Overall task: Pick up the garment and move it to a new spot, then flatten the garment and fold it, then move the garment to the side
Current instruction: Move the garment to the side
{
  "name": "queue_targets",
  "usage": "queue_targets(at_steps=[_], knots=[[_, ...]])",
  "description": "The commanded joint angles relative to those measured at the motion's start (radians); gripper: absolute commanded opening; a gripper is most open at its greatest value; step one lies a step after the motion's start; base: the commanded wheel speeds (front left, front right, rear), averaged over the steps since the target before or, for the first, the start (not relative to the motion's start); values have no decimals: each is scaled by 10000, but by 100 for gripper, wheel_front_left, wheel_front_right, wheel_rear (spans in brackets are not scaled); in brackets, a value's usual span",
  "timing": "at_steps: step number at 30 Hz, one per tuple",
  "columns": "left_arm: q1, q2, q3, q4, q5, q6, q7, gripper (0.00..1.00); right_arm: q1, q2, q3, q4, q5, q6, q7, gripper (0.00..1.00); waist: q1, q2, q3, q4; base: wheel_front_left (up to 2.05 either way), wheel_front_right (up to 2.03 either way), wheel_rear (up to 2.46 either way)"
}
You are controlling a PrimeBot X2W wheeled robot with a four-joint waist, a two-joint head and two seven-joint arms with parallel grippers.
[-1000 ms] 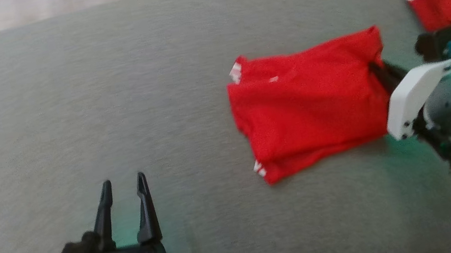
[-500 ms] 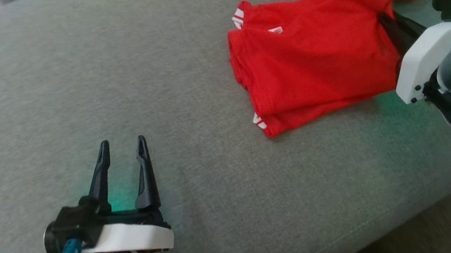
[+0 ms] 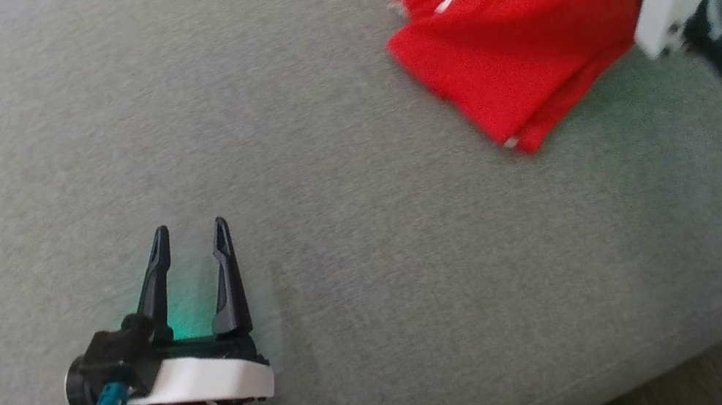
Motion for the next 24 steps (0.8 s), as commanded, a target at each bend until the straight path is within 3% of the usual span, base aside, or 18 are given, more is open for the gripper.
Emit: queue_targets(at_steps=[1, 4, 10, 15, 16, 17, 24], knots=[[-225, 166, 343, -332, -25, 40, -51, 100, -541, -202, -55, -264, -105, -7, 92, 0, 0, 0, 54, 216, 0, 0, 0], [-207, 135, 345, -322, -50, 51, -90, 100, -1051, -590, -231, -20, -258, -7, 383, 0, 0, 0, 129, 483, 0, 0, 0], [-279, 4, 230, -269, -42, 12, -174, 100, -1689, -2331, -1131, 122, -690, -7, 1447, 0, 0, 0, 395, 1230, 0, 0, 0], [-386, -15, 156, -261, -5, -15, -195, 100, -1653, -2953, -1977, 374, -1182, -7, 1753, 0, 0, 0, 590, 1570, 0, 0, 0], [-405, -10, 151, -261, 0, -15, -198, 100, -1632, -2963, -2234, 464, -1371, -7, 1698, 29, 0, 0, 622, 1610, 0, 0, 0], [-423, -5, 143, -261, 6, -15, -200, 100, -1587, -2995, -2385, 523, -1661, -7, 1580, 100, 0, 0, 654, 1647, 0, 0, 0], [-470, 47, 120, -251, 21, 36, -198, 100, -1348, -2204, -3023, 896, -2645, -7, 249, 100, 0, 0, 672, 1661, 0, 0, 0]])
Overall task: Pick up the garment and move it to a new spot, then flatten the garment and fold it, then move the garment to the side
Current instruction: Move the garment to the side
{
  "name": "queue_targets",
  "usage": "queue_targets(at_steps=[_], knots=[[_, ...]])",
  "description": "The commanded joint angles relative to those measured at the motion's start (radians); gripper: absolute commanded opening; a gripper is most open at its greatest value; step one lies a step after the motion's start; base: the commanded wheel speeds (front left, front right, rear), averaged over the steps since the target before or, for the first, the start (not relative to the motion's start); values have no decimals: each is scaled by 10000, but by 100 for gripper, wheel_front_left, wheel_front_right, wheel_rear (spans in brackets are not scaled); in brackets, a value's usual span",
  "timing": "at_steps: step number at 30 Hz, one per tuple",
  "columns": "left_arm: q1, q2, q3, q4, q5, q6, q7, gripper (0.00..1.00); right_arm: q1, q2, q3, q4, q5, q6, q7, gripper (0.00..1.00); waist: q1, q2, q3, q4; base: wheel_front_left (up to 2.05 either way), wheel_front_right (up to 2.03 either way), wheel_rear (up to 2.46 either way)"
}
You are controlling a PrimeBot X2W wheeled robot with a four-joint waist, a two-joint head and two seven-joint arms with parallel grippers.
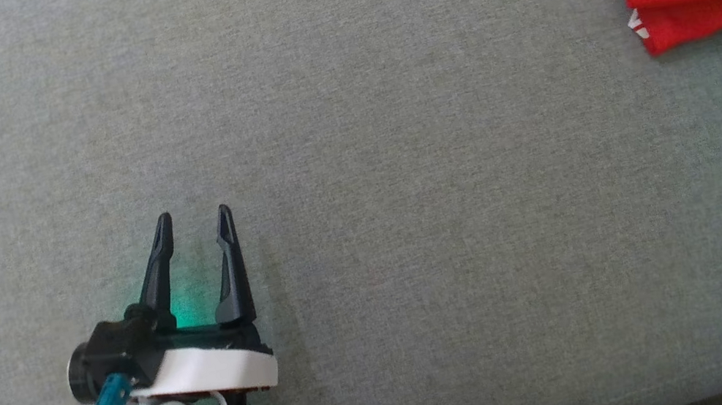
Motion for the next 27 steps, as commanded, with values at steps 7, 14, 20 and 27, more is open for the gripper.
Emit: queue_targets(at_steps=[7, 14, 20, 27], knots=[[-189, 244, 284, -333, -3, 156, -8, 100, -124, 613, 1113, -649, 92, -7, -1235, 100, -1, 0, -280, -247, 0, 0, 0], [-90, 304, 477, -317, -163, 244, -42, 100, 303, 1561, 1893, -1087, 537, -7, -2508, 100, -1, 0, -1036, -196, 0, 0, 0], [243, 351, 813, -240, -347, 313, -162, 100, 1333, 2639, 1714, -1164, 656, -7, -3659, 100, -1, 0, -1899, 61, 0, 0, 0], [1153, 368, 1233, 116, -568, 371, -265, 100, 3657, 3712, 1843, -1322, 691, -7, -5162, 100, -1, 0, -3115, 553, 0, 0, 0]])
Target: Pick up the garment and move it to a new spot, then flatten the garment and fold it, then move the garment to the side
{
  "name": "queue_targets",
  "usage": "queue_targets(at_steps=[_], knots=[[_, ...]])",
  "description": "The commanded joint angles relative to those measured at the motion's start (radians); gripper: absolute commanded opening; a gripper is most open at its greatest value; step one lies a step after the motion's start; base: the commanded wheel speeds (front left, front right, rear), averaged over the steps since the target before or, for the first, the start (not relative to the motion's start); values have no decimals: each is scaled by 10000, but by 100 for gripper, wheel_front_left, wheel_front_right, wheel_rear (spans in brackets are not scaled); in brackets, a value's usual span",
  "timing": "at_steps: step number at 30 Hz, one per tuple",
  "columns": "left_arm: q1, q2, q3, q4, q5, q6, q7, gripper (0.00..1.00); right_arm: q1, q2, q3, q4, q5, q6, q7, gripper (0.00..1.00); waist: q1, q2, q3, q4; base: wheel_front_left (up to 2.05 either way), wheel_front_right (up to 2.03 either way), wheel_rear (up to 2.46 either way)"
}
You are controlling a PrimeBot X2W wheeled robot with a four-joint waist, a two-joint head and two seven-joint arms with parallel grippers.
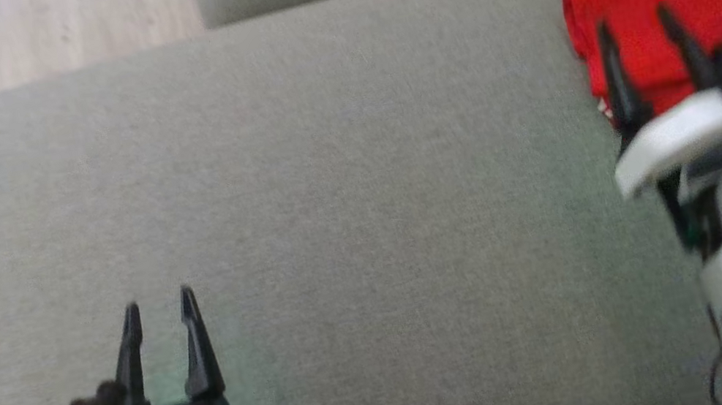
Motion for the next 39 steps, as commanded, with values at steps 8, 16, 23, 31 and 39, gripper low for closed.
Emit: queue_targets(at_steps=[8, 16, 23, 31, 39], knots=[[748, 79, 607, 105, -43, 241, -123, 100, 2905, 264, 842, -1288, 775, -7, -1357, 100, 2, -1, -1279, 766, 0, 0, 0], [1290, -151, 631, 81, -111, 90, -134, 100, 4690, 267, 1083, -2114, 1039, -7, -1989, 100, 2, -1, -1555, 906, 0, 0, 0], [1340, -182, 407, 174, 90, 93, -133, 100, 4902, 268, 1146, -2117, 965, -7, -2130, 100, 2, -1, -1601, 908, 0, 0, 0], [1662, -267, -39, 684, 9, 73, 13, 0, 5204, 301, 903, -1495, 1019, 0, -2005, 0, 3, -1, -1616, 867, 0, 0, 0], [1697, -361, 112, 952, -427, -28, 155, 0, 5291, 274, 880, -1168, 1631, 0, -1907, 0, 3, -1, -1607, 848, 0, 0, 0]])
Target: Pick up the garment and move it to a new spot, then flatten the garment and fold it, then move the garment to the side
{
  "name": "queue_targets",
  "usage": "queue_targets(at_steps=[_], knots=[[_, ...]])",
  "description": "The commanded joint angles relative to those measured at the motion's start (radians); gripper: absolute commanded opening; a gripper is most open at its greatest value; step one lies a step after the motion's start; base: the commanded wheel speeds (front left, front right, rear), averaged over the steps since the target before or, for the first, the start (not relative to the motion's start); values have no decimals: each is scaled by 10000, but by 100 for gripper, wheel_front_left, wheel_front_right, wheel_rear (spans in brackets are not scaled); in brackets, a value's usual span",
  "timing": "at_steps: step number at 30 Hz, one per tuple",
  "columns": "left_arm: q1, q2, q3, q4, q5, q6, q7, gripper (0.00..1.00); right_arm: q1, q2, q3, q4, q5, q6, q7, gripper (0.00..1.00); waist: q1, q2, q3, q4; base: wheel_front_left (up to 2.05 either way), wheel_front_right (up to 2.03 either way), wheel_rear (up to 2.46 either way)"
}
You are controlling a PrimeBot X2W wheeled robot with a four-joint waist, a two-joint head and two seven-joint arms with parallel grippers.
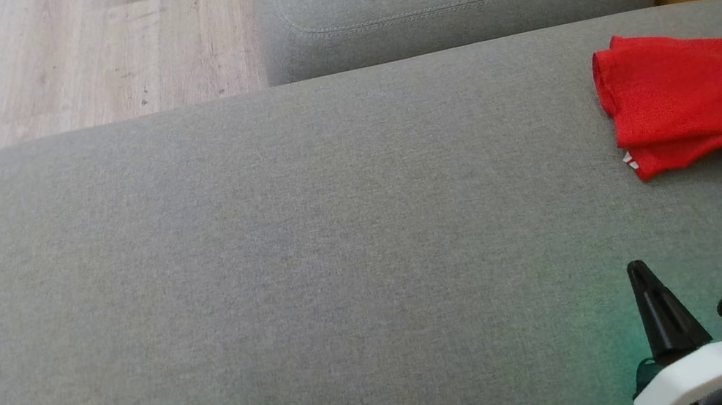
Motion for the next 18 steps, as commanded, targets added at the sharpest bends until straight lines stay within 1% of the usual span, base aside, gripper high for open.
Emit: queue_targets(at_steps=[1, 18], knots=[[-325, 31, 189, -300, -159, -91, 26, 0, -389, -40, -32, -333, 246, 0, 18, 0, 0, -1, 2, -3, 0, 0, 0], [-613, -159, 848, -361, -1721, -473, 531, 0, -623, -130, -167, -373, 2397, -1, 389, 0, 0, -1, 37, -67, 0, 0, 0]])
